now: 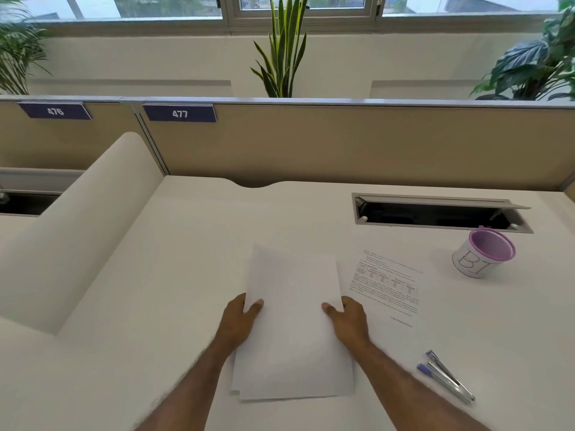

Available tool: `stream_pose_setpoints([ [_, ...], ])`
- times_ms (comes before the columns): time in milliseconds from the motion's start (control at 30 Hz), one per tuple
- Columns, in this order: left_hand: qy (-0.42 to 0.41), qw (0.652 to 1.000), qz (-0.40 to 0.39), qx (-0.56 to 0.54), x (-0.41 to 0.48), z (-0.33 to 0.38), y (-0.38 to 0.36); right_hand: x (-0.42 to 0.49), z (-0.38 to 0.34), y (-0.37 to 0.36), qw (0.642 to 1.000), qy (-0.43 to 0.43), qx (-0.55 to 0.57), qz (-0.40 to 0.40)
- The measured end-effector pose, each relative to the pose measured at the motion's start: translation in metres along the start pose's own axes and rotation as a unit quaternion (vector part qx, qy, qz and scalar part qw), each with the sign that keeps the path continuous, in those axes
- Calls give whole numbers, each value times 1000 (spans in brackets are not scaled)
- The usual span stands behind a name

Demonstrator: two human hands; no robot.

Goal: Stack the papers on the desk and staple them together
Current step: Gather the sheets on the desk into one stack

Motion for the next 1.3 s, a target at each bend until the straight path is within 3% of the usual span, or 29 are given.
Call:
stream_pose_setpoints([
  [167,-14,1000,12,21,1,-3,-3,-6,-12,2,997,49,-48,-35],
  [300,-14,999,38,2,1,-5,-1,-5,-11,60,984,80,-134,91],
  [367,-13,999,48,-9,1,-5,-1,-4,-1,102,959,34,-214,185],
  [433,-14,998,52,-16,0,-5,-1,-7,19,140,934,-75,-248,246],
  [533,-6,998,55,-27,0,-7,0,-18,52,169,914,-215,-248,239],
  [600,2,998,61,-33,2,-14,3,-19,60,172,910,-230,-261,226],
  [867,5,998,49,-41,-4,-19,15,-16,51,154,926,-201,-254,193],
  [1133,5,997,76,-8,-7,-33,45,-8,35,141,978,-85,-43,184],
  [1300,14,997,77,11,-8,-41,53,1,3,138,991,14,-10,135],
])
Point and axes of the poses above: each hand's wrist, its own x-axis towards the middle knuckle, its own y-axis out of the back of the hand, z = x × y, the point moved 8 cm from there along x, towards the middle knuckle
